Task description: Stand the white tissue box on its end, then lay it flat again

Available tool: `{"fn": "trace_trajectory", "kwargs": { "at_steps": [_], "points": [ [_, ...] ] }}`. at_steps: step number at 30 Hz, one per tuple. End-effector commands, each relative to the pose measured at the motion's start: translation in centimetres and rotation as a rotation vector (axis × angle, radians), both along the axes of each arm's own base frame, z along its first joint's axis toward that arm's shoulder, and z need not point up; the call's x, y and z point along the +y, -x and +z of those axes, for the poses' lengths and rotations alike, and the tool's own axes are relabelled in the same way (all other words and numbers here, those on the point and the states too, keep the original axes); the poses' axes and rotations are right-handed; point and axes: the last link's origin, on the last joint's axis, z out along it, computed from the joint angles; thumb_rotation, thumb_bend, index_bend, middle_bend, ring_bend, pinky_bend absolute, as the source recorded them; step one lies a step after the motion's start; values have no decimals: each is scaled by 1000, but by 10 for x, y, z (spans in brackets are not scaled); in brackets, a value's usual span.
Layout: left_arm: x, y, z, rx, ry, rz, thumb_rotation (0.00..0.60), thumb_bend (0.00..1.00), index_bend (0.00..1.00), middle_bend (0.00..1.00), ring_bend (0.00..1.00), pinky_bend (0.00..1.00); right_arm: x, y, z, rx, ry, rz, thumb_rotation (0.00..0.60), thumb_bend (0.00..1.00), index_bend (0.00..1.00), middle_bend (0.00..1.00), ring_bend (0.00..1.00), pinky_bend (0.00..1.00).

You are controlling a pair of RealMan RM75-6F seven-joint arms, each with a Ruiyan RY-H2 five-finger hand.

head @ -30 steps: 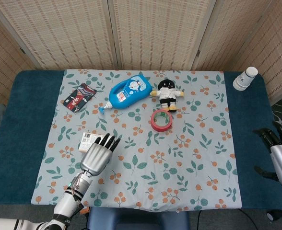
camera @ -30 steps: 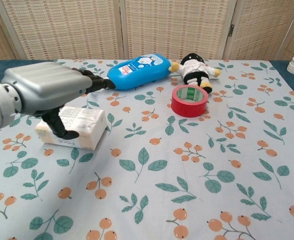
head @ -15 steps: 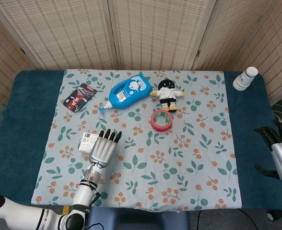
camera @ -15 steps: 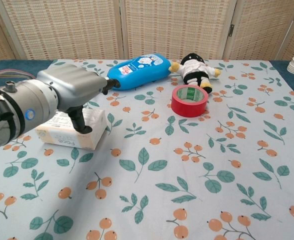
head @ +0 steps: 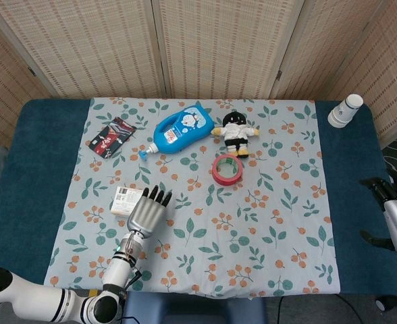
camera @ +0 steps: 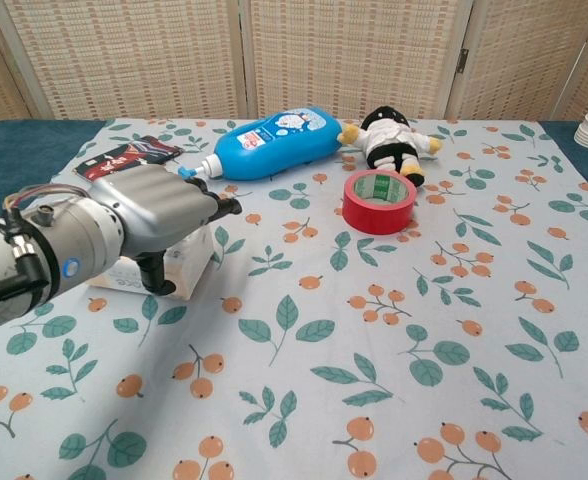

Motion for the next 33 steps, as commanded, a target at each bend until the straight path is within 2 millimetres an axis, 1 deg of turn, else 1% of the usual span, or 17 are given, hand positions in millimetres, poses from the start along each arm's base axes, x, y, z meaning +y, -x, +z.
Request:
{"fn": "trace_trajectory", "kwargs": {
  "at_steps": [1, 7, 20, 26, 29, 31, 33],
  "points": [
    [8, 0, 2, 2, -12, -2, 600, 242, 0, 87, 31, 158, -1, 1, 0, 1, 1, -2, 600, 54, 207, 180, 0, 20],
    [18, -5, 8, 6, -17, -4, 600, 242, 0, 81, 26, 156, -4, 3, -3, 9, -8, -14, 600, 54, 207, 179, 0, 20],
    [20, 5, 2, 43, 17, 73, 600, 241, 0, 83, 18, 157, -7, 4, -7, 17, -6, -15, 600, 54, 206, 180, 0, 20],
    [23, 12, -3, 61, 18, 94, 600, 243, 22, 118, 18, 160, -7, 5, -7, 16, -4, -18, 600, 54, 207, 180, 0, 20],
    [25, 14, -6, 54, 12, 97, 600, 257, 74, 167, 21, 164, -8, 5, -7, 15, -3, -18, 600, 54, 207, 180, 0, 20],
    [25, 14, -7, 52, 6, 87, 600, 284, 173, 253, 49, 172, -8, 6, -6, 14, -3, -19, 600, 54, 206, 180, 0, 20],
    [25, 12, -7, 43, -2, 73, 600, 310, 271, 343, 98, 181, -8, 6, -6, 14, -3, -20, 600, 55, 206, 180, 0, 20]
  ]
}}
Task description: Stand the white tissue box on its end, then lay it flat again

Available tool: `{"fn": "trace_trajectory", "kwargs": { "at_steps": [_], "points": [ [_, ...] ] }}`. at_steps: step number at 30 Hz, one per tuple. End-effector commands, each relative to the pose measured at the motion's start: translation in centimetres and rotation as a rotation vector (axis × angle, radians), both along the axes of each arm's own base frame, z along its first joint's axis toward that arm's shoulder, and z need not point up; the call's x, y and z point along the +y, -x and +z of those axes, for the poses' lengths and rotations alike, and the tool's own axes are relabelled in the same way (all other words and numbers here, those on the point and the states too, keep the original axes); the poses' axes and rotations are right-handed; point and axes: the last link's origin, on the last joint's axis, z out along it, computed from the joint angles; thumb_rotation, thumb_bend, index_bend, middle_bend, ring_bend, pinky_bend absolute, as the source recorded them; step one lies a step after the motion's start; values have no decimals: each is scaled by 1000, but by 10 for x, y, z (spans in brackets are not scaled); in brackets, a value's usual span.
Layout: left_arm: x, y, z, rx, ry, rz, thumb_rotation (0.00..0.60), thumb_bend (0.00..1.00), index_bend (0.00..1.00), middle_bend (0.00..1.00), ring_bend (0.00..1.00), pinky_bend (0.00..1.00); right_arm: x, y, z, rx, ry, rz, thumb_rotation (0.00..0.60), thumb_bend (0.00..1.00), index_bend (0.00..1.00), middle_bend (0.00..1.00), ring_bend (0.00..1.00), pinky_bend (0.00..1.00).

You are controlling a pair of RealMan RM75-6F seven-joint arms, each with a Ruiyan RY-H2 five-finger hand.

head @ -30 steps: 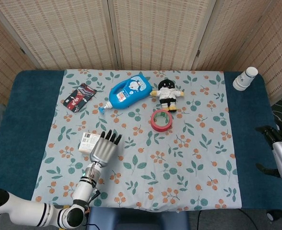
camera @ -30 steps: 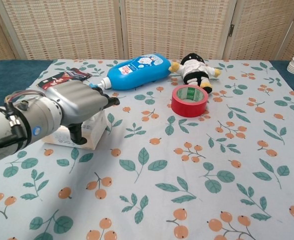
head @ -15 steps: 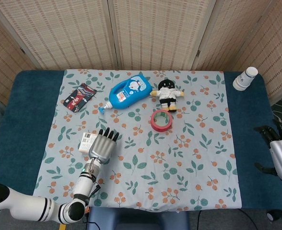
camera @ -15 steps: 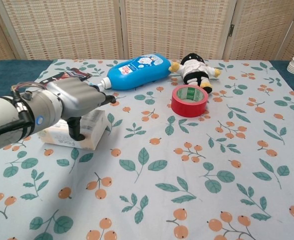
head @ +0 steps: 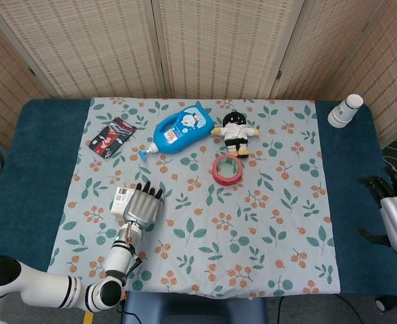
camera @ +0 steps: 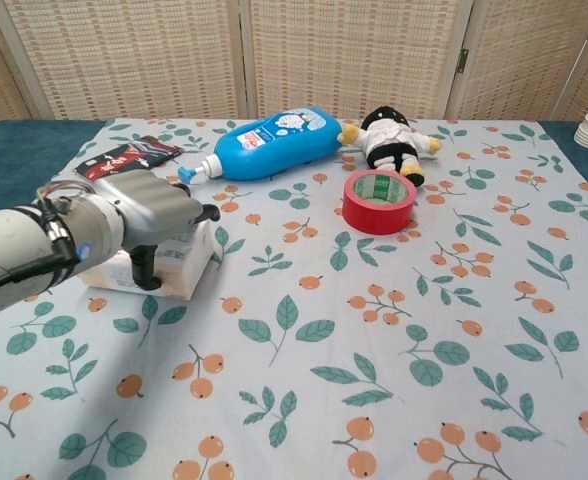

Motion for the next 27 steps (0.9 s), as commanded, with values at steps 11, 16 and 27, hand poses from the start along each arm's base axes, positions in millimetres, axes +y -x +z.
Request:
{"fn": "trace_trajectory", "kwargs": {
  "at_steps": [11, 16, 27],
  "points": [
    [0, -25, 15, -176, -80, -100, 600, 380, 489, 544, 253, 196, 0, 0, -1, -3, -6, 0, 600, 55, 206, 180, 0, 20],
    [-1, -45, 32, -527, -131, -36, 600, 381, 487, 550, 272, 190, 0, 1, -1, -5, -13, -4, 600, 54, 206, 180, 0, 20],
    [10, -27, 57, -1071, -256, 138, 600, 367, 465, 534, 284, 156, -1, 1, -5, -8, -37, -9, 600, 55, 207, 180, 0, 20]
  ]
}}
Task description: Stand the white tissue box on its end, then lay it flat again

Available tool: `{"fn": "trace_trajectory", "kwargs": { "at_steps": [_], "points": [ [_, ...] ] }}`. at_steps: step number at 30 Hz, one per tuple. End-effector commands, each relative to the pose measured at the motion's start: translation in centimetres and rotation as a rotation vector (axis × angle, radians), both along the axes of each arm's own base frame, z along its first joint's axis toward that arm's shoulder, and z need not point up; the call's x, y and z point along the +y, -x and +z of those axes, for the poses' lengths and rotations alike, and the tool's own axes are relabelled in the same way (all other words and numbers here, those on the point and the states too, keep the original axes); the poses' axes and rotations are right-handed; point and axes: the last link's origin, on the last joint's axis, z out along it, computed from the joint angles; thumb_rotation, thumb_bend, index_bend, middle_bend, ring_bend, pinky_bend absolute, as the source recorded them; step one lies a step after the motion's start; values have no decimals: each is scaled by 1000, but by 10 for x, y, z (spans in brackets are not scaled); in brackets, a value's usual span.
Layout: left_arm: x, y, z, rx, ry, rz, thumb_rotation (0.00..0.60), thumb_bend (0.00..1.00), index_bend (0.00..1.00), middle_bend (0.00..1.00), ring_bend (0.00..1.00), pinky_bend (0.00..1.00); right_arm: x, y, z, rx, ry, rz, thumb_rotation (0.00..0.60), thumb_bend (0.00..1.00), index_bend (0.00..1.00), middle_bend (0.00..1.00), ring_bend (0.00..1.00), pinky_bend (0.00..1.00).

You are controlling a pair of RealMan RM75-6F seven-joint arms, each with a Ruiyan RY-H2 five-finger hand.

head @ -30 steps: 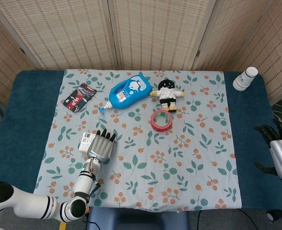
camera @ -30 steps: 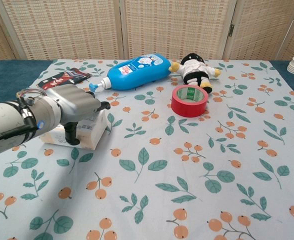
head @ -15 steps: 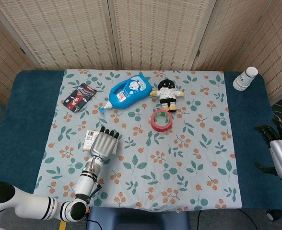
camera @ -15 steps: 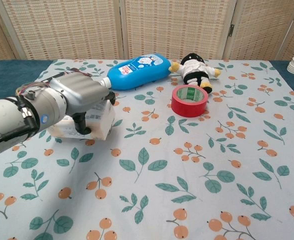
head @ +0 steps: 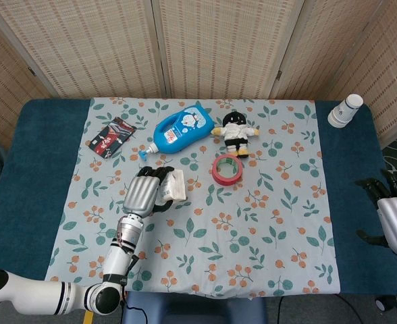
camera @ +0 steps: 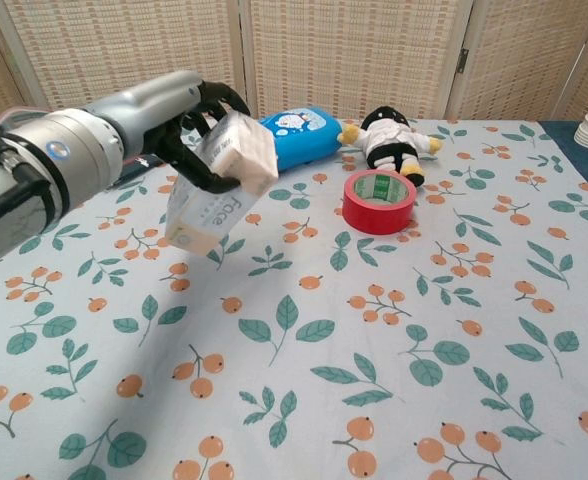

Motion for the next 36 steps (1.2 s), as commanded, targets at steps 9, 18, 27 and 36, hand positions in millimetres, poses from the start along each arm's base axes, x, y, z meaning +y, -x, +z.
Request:
{"fn": "trace_trajectory", "kwargs": {
  "at_steps": [9, 18, 27, 36],
  "points": [
    [3, 57, 13, -488, -203, 136, 600, 355, 449, 519, 280, 155, -1, 0, -9, 21, -26, -1, 600, 54, 207, 180, 0, 20],
    [-6, 82, -7, -575, -222, 174, 600, 355, 421, 489, 257, 146, -3, 3, -17, 38, -47, -17, 600, 54, 207, 180, 0, 20],
    [-8, 86, -16, -626, -225, 199, 600, 345, 414, 482, 249, 144, -5, 5, -22, 44, -67, -30, 600, 54, 206, 180, 0, 20],
    [-15, 100, -36, -603, -171, 224, 600, 336, 402, 468, 236, 145, -5, 4, -22, 38, -61, -28, 600, 54, 206, 180, 0, 20]
  ]
}}
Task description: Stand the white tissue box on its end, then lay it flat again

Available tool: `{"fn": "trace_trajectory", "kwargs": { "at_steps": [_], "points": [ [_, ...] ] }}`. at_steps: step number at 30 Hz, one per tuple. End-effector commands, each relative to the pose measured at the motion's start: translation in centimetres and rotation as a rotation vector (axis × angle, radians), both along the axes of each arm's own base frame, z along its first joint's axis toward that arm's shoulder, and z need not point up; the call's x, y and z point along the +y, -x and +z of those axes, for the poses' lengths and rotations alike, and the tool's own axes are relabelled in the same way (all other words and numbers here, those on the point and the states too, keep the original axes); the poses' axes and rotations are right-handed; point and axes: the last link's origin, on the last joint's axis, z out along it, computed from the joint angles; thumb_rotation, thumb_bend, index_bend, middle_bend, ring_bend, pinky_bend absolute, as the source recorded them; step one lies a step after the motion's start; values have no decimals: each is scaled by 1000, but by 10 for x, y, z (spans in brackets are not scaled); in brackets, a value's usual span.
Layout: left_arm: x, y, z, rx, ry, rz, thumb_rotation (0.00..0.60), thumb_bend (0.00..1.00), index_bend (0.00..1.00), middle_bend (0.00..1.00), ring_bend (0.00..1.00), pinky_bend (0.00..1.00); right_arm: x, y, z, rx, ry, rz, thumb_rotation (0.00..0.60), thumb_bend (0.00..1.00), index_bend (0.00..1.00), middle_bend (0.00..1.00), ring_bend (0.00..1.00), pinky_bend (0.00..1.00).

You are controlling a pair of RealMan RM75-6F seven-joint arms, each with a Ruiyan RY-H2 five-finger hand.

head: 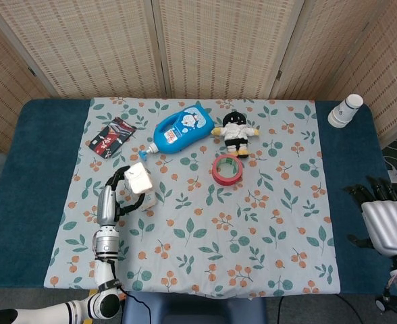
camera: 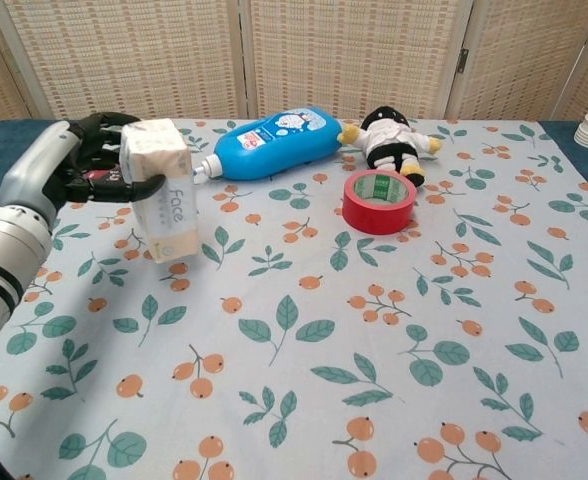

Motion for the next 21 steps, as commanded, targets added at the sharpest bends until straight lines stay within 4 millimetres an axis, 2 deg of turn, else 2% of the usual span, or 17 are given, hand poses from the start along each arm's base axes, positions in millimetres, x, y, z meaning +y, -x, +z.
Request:
{"fn": "trace_trajectory", "kwargs": {
  "at_steps": [1, 11, 21],
  "points": [
    [-4, 2, -7, 5, 29, -23, 600, 336, 401, 467, 234, 146, 0, 0, 0, 2, 0, 0, 600, 54, 206, 180, 0, 20],
    [-17, 3, -16, 4, 99, -137, 600, 336, 395, 455, 215, 182, 0, 1, -2, 7, -5, -1, 600, 54, 206, 180, 0, 20],
    [-11, 15, -17, -17, 121, -118, 600, 341, 390, 451, 214, 204, 0, 1, -4, 9, -9, -2, 600, 54, 206, 180, 0, 20]
  ]
}}
